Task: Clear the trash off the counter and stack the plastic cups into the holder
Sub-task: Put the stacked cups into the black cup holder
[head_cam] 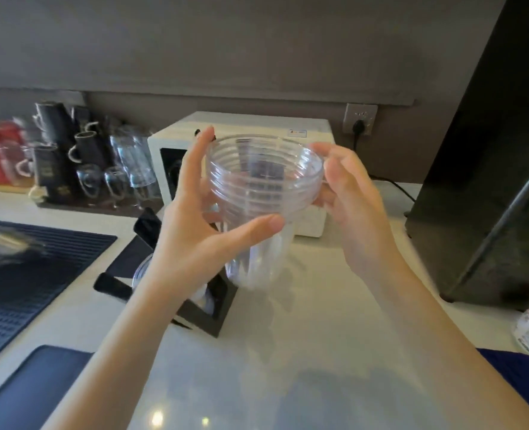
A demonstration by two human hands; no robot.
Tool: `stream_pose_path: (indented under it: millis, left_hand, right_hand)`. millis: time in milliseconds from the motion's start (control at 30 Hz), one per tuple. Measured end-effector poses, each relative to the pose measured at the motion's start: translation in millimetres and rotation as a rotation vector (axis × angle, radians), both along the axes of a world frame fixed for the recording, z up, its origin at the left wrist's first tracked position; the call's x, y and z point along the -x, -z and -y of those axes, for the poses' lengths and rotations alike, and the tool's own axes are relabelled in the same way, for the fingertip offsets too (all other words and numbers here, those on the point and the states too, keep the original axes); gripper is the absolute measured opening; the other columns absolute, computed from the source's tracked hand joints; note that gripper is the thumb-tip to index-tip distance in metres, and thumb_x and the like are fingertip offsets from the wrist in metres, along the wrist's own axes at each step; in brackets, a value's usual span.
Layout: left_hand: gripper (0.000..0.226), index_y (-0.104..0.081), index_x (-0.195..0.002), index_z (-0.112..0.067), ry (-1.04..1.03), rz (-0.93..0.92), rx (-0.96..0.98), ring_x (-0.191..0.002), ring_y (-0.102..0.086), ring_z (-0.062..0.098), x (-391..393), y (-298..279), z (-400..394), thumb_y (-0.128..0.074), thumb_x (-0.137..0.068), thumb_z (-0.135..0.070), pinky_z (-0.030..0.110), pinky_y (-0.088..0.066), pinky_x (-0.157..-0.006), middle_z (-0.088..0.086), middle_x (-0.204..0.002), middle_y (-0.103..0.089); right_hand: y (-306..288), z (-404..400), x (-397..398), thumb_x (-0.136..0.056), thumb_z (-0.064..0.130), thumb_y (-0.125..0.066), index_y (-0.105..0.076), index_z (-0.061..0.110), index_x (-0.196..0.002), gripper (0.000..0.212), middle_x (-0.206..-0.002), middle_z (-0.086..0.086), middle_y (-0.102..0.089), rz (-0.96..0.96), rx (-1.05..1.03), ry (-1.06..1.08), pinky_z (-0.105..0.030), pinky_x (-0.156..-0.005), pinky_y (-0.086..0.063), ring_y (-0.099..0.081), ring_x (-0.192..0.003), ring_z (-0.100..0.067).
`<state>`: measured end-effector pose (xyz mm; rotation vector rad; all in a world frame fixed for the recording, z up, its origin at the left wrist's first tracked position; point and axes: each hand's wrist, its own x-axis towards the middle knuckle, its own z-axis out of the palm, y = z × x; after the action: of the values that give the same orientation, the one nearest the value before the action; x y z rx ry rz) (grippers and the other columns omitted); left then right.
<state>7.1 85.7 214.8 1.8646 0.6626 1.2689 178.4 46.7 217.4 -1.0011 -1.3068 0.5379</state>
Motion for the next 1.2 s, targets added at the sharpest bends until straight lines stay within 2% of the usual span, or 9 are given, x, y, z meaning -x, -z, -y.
stream_pose_path:
  millis: [100,233,300,500,667,733,833,967,1200]
  left_hand:
    - [0.103,-0.019,-0.138,-0.040,-0.041,-0.020,-0.059,-0.115,-0.055,0.000,28.4,-14.6,0.2,-0.076,-0.052,-0.040,0.036,-0.048,-0.096,-0.040,-0.115,-0.053]
    - [0.106,-0.020,-0.138,-0.036,-0.073,-0.063,-0.038,-0.125,-0.049,0.008,63.9,-16.9,-7.6,-0.080,-0.050,-0.040,0.042,-0.048,-0.100,-0.005,-0.142,-0.042]
    - [0.103,-0.023,-0.136,-0.037,-0.077,-0.083,-0.003,-0.124,-0.049,0.010,78.8,-14.5,-11.6,-0.078,-0.050,-0.035,0.039,-0.048,-0.100,-0.001,-0.143,-0.041]
    - [0.101,-0.027,-0.135,-0.033,-0.081,-0.134,0.088,-0.127,-0.047,0.016,109.9,4.5,-22.5,-0.079,-0.049,-0.030,0.044,-0.045,-0.102,-0.001,-0.141,-0.042]
    - [0.102,-0.026,-0.135,-0.031,-0.154,-0.291,0.084,-0.126,-0.045,0.014,123.7,24.3,-32.7,-0.081,-0.050,-0.025,0.044,-0.037,-0.109,-0.002,-0.135,-0.046]
    - [0.102,-0.025,-0.134,-0.033,-0.143,-0.348,0.112,-0.124,-0.046,0.012,127.8,31.0,-36.5,-0.082,-0.051,-0.022,0.041,-0.037,-0.109,-0.007,-0.132,-0.046]
    - [0.103,-0.022,-0.135,-0.031,-0.137,-0.454,0.126,-0.120,-0.046,0.011,131.5,39.1,-43.1,-0.085,-0.055,-0.015,0.035,-0.038,-0.105,-0.020,-0.122,-0.044]
    - [0.104,-0.021,-0.135,-0.028,-0.163,-0.557,0.085,-0.120,-0.045,0.015,132.9,48.4,-50.2,-0.084,-0.055,-0.016,0.025,-0.036,-0.094,-0.006,-0.127,-0.047]
    - [0.108,-0.019,-0.136,-0.030,-0.185,-0.723,0.075,-0.116,-0.044,0.016,134.4,59.9,-56.8,-0.086,-0.051,-0.026,0.027,-0.035,-0.091,-0.001,-0.133,-0.048]
  right_hand:
    - [-14.8,-7.7,25.3,-0.079,0.047,-0.048,-0.054,0.035,-0.103,0.027,-0.092,0.017,-0.067,0.019,-0.047,-0.058,-0.026,-0.084,-0.050,-0.062,-0.096,-0.012]
    - [-15.4,-19.6,54.9,-0.075,0.054,-0.048,-0.051,0.036,-0.106,0.035,-0.097,0.010,-0.067,0.072,-0.033,-0.107,-0.035,-0.093,-0.049,-0.064,-0.096,-0.009]
    - [-9.2,-25.3,67.5,-0.080,0.050,-0.049,-0.051,0.034,-0.109,0.033,-0.098,0.008,-0.065,0.085,-0.007,-0.129,-0.037,-0.095,-0.048,-0.064,-0.095,-0.008]
    - [16.8,-38.3,93.4,-0.082,0.042,-0.049,-0.047,0.043,-0.105,0.023,-0.096,0.017,-0.061,0.114,0.043,-0.186,-0.011,-0.082,-0.046,-0.059,-0.094,0.003]
    - [41.2,-41.5,101.1,-0.086,0.039,-0.049,-0.043,0.051,-0.102,0.021,-0.091,0.041,-0.058,0.264,0.088,-0.163,-0.018,-0.087,-0.039,-0.051,-0.099,0.013]
    - [52.8,-42.6,103.2,-0.085,0.041,-0.049,-0.043,0.051,-0.105,0.023,-0.101,0.035,-0.056,0.330,0.098,-0.124,-0.009,-0.087,-0.032,-0.044,-0.105,0.014]
    - [67.2,-45.8,104.8,-0.083,0.044,-0.049,-0.048,0.031,-0.118,0.037,-0.112,0.028,-0.044,0.460,0.055,0.010,-0.001,-0.092,-0.022,-0.033,-0.116,0.009]
    - [81.1,-48.8,107.1,-0.080,0.051,-0.045,-0.050,0.023,-0.119,0.048,-0.130,0.012,-0.041,0.594,0.008,0.136,-0.003,-0.100,-0.008,-0.020,-0.127,0.000]
    - [92.6,-46.9,105.2,-0.081,0.045,-0.052,-0.054,0.021,-0.117,0.043,-0.146,-0.003,-0.034,0.738,0.008,0.197,-0.009,-0.105,-0.001,-0.011,-0.135,-0.012]
